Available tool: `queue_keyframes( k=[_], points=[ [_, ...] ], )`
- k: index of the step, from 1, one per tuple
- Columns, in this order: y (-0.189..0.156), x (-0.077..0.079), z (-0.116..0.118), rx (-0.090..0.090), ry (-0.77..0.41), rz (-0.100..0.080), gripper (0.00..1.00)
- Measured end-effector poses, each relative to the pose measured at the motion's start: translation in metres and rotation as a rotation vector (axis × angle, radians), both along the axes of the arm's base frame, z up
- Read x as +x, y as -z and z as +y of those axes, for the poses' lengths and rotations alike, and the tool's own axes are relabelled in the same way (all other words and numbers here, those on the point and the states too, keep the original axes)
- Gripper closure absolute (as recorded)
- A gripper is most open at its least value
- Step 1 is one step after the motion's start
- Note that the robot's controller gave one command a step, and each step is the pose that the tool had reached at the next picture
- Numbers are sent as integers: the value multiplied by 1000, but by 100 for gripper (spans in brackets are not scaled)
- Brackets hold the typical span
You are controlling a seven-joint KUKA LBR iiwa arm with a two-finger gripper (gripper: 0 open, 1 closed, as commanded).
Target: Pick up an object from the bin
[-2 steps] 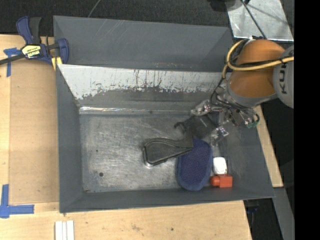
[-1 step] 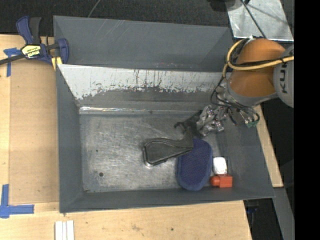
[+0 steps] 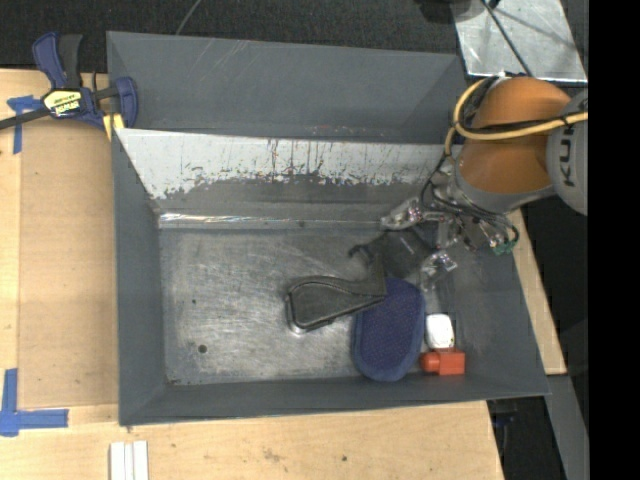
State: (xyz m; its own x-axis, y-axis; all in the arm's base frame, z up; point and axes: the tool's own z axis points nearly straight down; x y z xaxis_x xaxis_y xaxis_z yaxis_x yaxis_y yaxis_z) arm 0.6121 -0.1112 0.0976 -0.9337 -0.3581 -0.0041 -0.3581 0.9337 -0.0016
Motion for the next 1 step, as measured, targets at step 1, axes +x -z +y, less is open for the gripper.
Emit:
queue_keyframes(
  k=[1],
  points=[
    [0, 0, 0, 0, -1, 1, 100]
  ],
)
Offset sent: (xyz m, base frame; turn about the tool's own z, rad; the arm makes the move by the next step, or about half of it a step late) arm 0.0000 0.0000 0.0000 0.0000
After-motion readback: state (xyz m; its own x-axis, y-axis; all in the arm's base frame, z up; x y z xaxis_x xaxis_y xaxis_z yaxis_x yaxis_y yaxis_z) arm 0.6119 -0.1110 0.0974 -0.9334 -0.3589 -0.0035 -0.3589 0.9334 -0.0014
